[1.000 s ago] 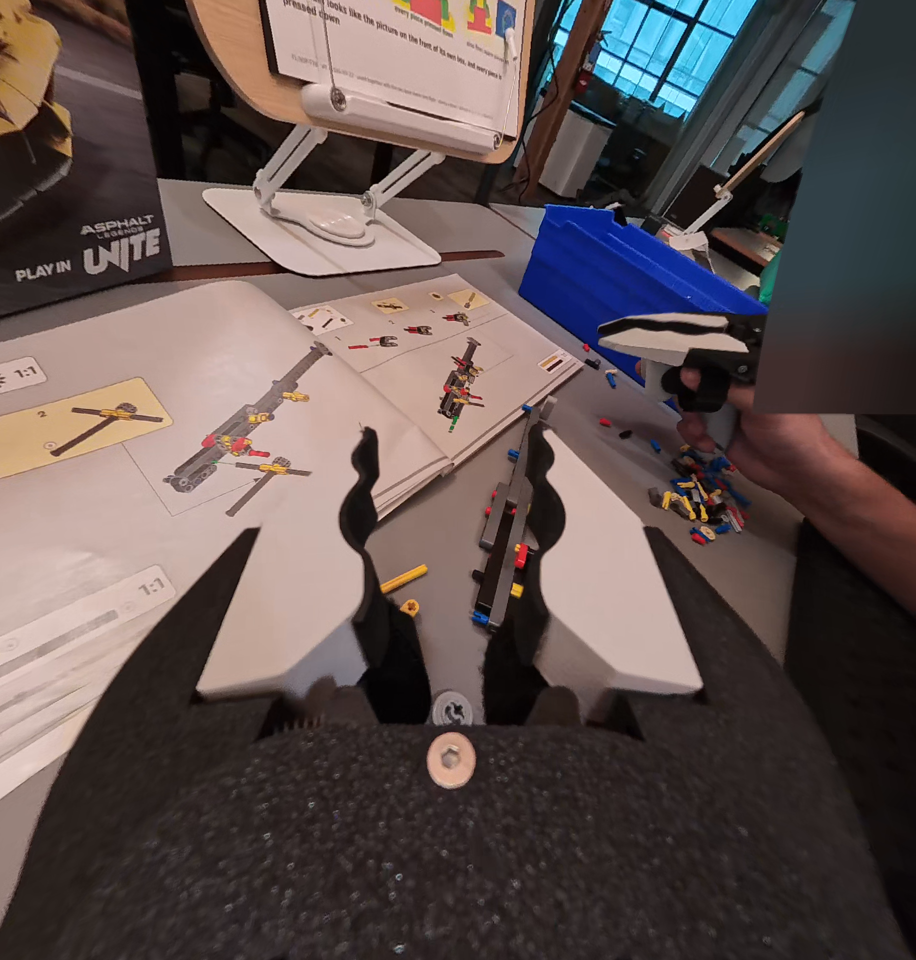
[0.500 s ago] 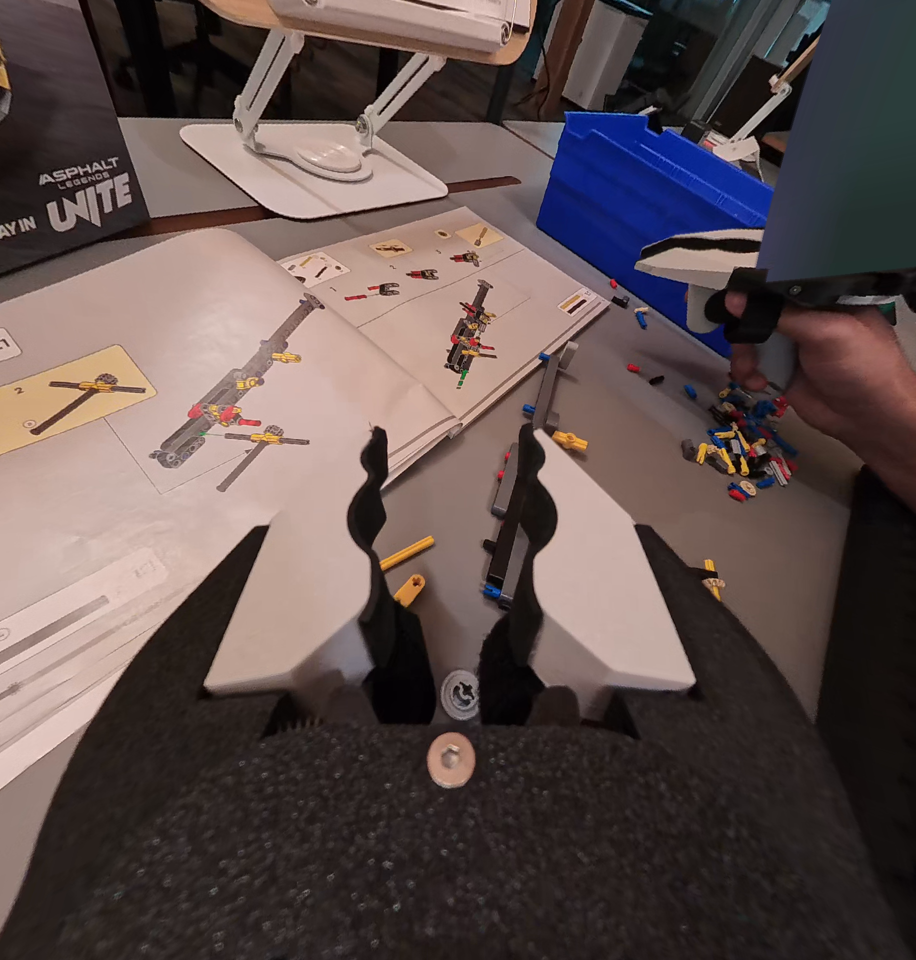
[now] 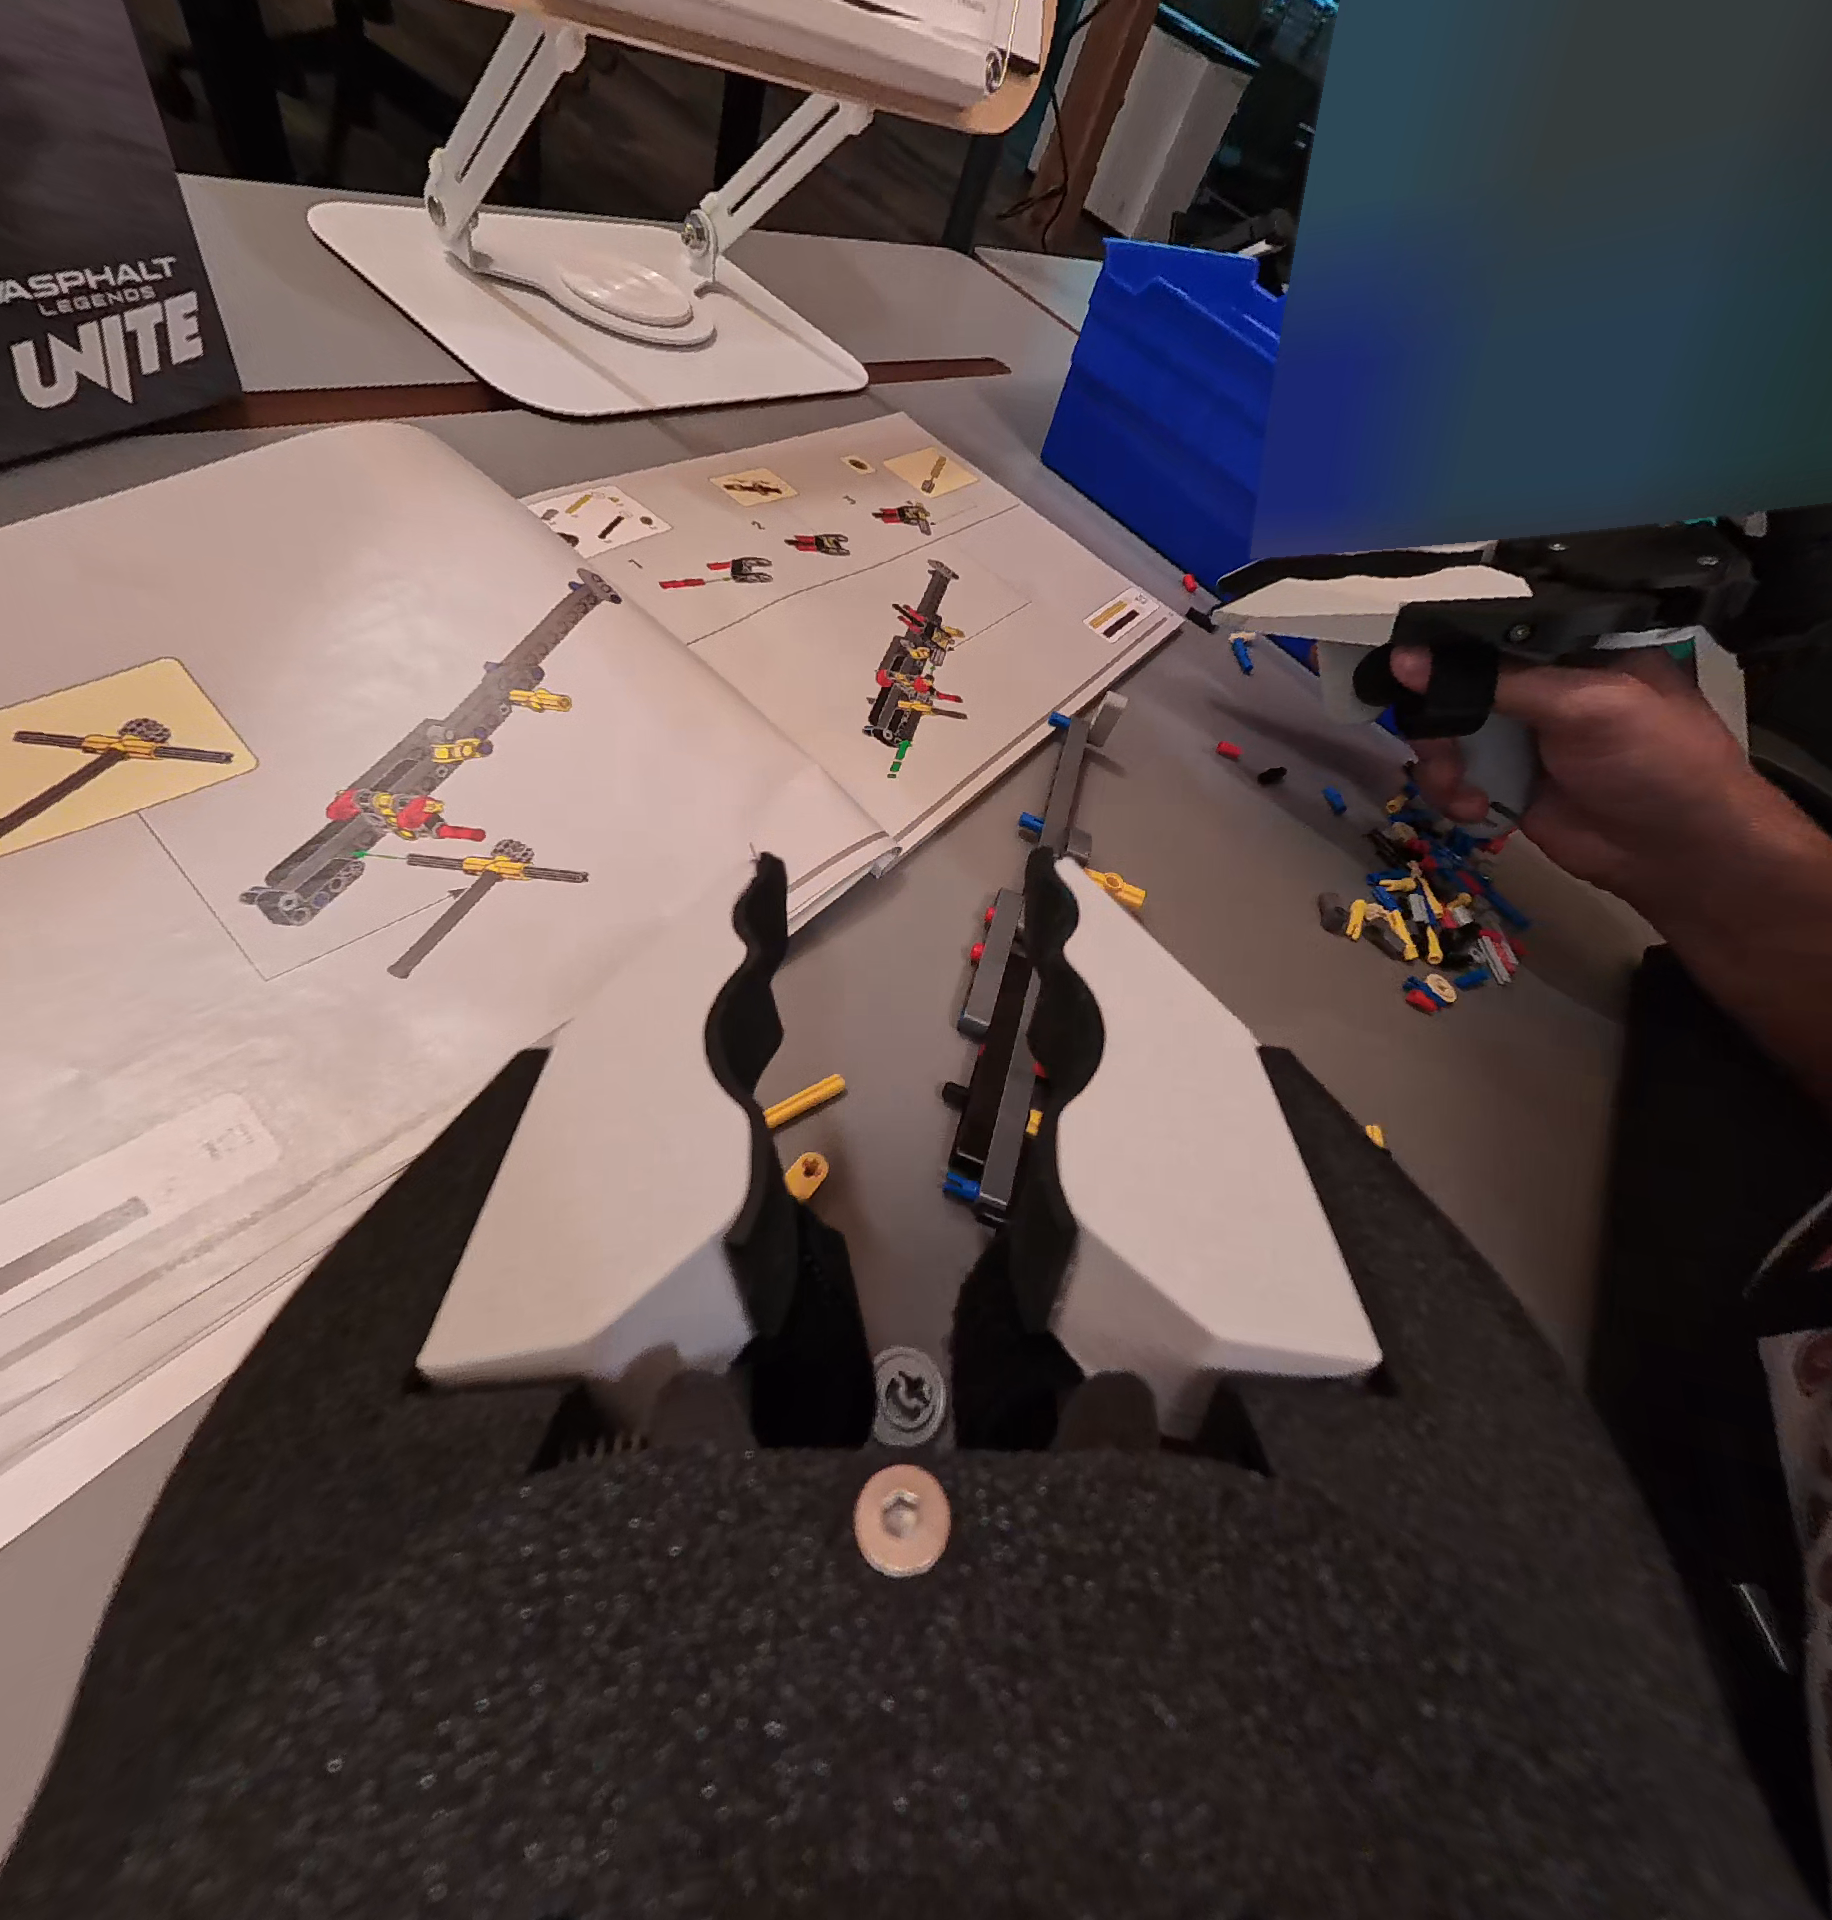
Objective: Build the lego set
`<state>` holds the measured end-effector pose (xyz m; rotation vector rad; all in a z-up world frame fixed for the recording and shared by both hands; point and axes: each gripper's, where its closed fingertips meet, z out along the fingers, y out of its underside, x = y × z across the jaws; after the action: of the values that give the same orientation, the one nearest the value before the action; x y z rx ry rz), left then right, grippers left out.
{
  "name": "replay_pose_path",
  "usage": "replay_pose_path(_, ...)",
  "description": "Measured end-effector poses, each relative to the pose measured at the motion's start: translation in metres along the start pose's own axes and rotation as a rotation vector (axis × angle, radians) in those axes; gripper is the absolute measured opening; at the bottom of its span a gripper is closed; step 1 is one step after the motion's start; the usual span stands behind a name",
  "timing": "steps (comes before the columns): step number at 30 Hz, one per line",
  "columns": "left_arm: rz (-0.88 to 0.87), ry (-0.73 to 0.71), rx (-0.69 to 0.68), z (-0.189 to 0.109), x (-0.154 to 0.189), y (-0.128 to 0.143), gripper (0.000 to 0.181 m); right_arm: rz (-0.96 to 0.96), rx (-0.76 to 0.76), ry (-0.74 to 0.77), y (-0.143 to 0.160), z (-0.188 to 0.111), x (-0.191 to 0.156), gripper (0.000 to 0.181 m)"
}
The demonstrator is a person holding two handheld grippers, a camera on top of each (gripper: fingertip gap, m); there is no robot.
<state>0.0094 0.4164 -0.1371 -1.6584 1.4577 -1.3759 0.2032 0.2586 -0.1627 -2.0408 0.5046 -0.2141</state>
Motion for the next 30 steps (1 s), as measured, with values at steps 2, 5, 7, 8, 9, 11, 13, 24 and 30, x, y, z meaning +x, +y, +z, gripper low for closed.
replay_pose_path(2,-0.019,0.016,0.005,0.001,0.001,-0.001,0.043,0.006,0.010,-0.020,-0.002,0.000,-0.003,0.035)
replay_pose_path(5,-0.047,0.033,0.010,0.000,0.001,-0.001,0.042,-0.002,0.031,-0.060,-0.006,-0.001,-0.011,0.033)
replay_pose_path(7,-0.049,0.032,0.015,-0.001,0.001,-0.002,0.042,-0.020,0.047,-0.076,-0.009,-0.002,-0.016,0.030)
replay_pose_path(8,-0.042,0.026,0.018,-0.002,0.001,-0.003,0.042,-0.029,0.049,-0.081,-0.009,-0.002,-0.018,0.030)
replay_pose_path(9,-0.032,0.022,0.021,-0.002,0.001,-0.004,0.041,-0.037,0.049,-0.084,-0.009,-0.003,-0.019,0.030)
replay_pose_path(11,-0.009,0.012,0.021,-0.003,0.002,-0.005,0.041,-0.047,0.054,-0.094,-0.010,-0.004,-0.022,0.029)
replay_pose_path(13,0.016,0.001,0.021,-0.003,0.003,-0.005,0.040,-0.042,0.061,-0.102,-0.011,-0.005,-0.024,0.028)
replay_pose_path(24,0.031,-0.011,-0.005,-0.001,0.001,0.000,0.039,-0.046,0.041,-0.110,-0.007,-0.002,-0.024,0.026)
replay_pose_path(30,0.018,-0.006,-0.003,0.000,0.000,0.001,0.039,-0.047,0.045,-0.109,-0.008,-0.003,-0.024,0.025)
